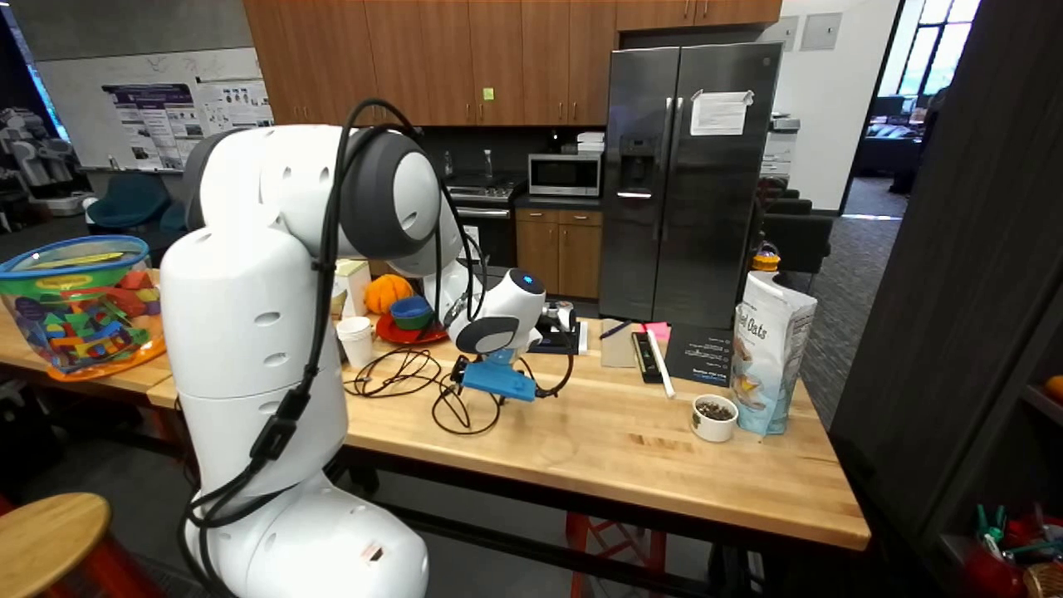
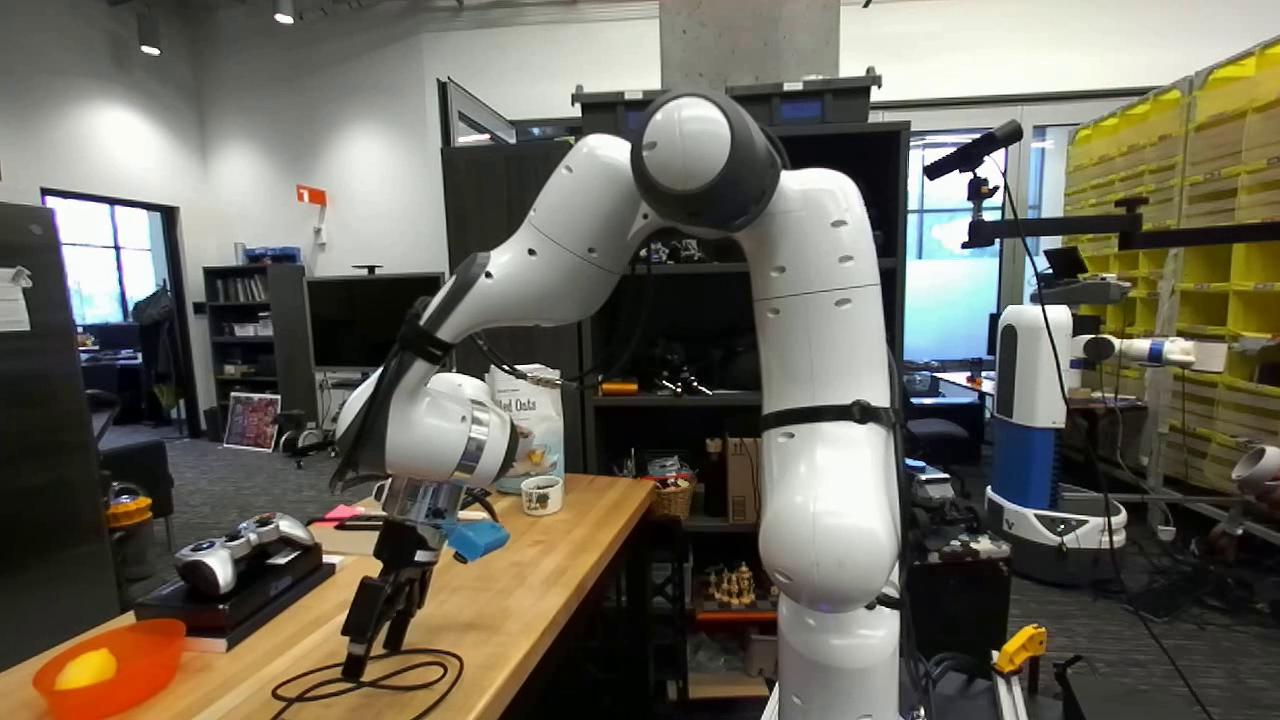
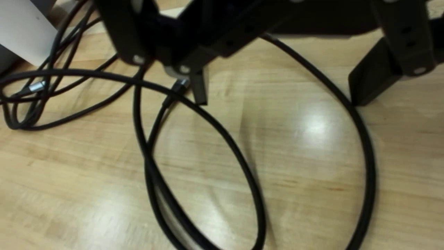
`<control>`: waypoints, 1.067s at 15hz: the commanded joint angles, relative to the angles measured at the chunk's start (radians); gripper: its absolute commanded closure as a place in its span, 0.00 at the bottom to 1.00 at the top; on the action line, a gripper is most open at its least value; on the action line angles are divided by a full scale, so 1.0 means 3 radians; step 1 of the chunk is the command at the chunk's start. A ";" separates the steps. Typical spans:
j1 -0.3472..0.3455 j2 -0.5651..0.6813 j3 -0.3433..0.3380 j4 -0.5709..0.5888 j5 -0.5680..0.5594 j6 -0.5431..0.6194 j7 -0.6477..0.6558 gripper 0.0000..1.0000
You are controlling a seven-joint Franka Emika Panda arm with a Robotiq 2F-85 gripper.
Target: Move the black cable to the right.
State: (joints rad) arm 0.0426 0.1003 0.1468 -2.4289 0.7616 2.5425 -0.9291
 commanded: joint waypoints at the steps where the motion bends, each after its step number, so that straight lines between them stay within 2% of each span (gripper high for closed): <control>1: -0.0037 -0.0025 -0.0043 -0.0003 0.0124 -0.0302 -0.0105 0.00; 16: -0.0054 -0.0088 -0.0198 0.0087 -0.0092 -0.1155 -0.0034 0.00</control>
State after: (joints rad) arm 0.0314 0.0989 0.0961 -2.3959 0.7557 2.2594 -0.9385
